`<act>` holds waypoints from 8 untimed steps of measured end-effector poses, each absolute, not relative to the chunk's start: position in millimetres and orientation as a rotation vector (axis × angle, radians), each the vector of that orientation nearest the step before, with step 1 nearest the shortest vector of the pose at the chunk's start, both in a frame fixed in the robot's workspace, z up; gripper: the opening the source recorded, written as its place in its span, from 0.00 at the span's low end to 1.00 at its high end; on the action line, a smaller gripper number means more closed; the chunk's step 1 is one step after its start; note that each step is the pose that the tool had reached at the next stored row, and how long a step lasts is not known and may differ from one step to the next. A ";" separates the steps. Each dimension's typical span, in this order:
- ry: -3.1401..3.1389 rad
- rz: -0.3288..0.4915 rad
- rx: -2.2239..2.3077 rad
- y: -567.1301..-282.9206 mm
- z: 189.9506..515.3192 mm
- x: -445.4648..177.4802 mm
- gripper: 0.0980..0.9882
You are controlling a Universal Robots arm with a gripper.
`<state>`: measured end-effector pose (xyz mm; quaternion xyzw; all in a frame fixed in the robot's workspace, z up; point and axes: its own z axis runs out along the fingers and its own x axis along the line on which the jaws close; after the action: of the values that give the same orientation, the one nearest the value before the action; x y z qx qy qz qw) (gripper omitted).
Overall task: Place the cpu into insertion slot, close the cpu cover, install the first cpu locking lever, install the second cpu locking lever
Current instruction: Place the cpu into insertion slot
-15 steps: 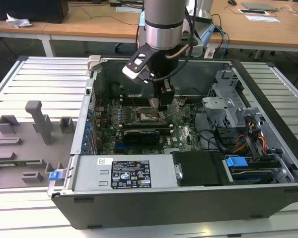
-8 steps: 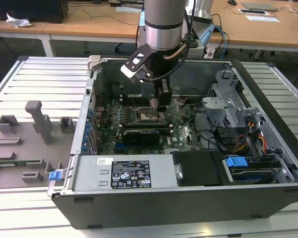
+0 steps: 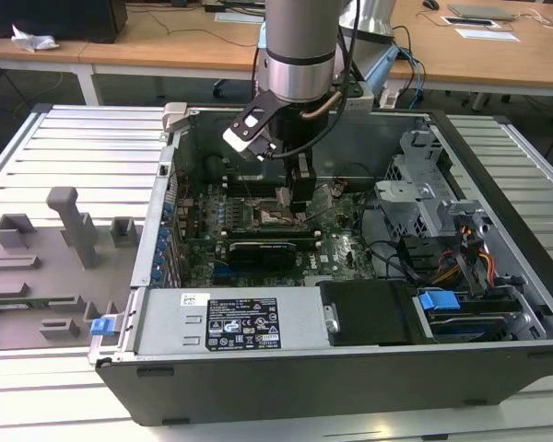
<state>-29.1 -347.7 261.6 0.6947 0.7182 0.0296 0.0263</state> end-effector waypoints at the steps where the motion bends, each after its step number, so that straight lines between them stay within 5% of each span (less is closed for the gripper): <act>1: 2.219 0.092 2.147 -346.5 260.0 -29.1 0.49; 8: 2.219 0.092 2.147 -337.3 250.2 -29.1 0.49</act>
<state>-29.1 -337.3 250.2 0.6947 0.7182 0.0297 0.0263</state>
